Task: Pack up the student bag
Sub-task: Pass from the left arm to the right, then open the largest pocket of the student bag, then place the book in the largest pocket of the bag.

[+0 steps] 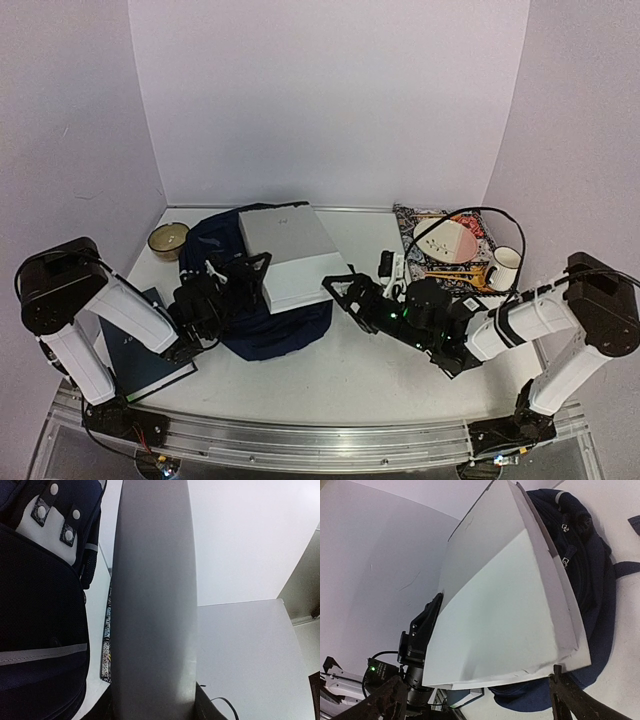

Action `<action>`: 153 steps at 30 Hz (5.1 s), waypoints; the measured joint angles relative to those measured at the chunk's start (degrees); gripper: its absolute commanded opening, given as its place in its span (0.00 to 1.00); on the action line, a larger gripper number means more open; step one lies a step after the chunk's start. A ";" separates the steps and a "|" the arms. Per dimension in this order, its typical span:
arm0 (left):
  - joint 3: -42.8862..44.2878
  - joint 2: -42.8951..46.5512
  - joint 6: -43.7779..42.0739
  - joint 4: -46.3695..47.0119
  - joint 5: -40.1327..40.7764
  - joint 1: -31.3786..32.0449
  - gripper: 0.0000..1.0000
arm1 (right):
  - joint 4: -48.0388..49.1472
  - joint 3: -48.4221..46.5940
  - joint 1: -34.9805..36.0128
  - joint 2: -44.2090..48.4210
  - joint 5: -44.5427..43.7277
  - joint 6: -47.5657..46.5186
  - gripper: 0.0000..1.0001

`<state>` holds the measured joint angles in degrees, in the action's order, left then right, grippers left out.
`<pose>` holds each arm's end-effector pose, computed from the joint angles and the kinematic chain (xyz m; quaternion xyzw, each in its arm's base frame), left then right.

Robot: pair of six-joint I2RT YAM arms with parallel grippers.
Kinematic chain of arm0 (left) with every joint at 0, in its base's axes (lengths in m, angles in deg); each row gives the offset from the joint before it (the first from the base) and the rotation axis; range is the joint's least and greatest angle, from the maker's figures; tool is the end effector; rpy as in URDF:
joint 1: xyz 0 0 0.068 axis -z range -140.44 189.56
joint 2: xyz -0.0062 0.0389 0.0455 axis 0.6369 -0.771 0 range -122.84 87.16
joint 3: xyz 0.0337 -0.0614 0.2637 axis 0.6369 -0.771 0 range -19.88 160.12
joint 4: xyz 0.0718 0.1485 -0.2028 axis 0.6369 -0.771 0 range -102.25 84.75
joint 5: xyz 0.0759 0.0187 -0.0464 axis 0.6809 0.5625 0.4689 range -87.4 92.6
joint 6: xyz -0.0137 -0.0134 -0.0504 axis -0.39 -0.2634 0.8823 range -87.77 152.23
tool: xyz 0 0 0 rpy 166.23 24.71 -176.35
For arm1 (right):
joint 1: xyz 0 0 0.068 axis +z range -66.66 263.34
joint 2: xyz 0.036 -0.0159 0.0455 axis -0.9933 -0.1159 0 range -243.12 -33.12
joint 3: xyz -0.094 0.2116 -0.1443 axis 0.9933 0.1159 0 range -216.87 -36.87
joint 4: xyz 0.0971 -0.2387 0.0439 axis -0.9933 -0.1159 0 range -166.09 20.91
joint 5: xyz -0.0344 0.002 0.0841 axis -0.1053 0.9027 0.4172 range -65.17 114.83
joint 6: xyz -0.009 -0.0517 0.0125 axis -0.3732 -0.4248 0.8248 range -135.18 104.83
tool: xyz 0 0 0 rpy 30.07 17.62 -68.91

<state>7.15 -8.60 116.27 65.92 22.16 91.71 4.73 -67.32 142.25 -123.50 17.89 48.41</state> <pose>0.1927 -0.2285 0.1742 -0.3052 0.6219 -0.6163 0.3745 0.1599 0.2568 0.2219 0.0728 0.6128 0.6711 0.4108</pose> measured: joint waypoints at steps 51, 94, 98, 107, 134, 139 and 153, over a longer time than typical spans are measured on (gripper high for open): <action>0.79 -5.57 4.31 3.42 6.45 10.23 0.74 | 0.75 -5.40 -2.50 -4.37 3.47 -1.94 0.30; 21.93 10.94 -67.79 -72.33 5.15 10.42 0.84 | -0.06 14.93 -18.17 14.42 6.42 2.02 0.33; 25.05 6.32 -70.48 -75.66 5.17 10.42 0.83 | -0.37 16.87 -18.74 17.54 4.72 1.29 0.33; 30.91 -2.98 -73.18 -78.58 8.09 10.43 0.75 | -1.80 18.58 -19.14 26.03 0.96 -1.49 0.36; 46.71 -8.98 -82.13 -92.36 16.44 8.10 0.00 | -3.01 24.21 -19.14 42.00 -2.77 -1.96 0.35; 53.73 -8.98 -82.55 -96.44 14.27 4.03 0.00 | -8.14 24.43 -19.14 50.99 -5.11 -1.81 0.35; 73.84 -9.77 -83.10 -108.24 8.19 0.14 0.00 | -14.34 24.17 -19.14 43.62 -1.06 2.69 0.34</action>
<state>80.99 -18.37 33.16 -42.32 30.35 91.85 -9.62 -43.14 123.11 -79.87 16.83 51.10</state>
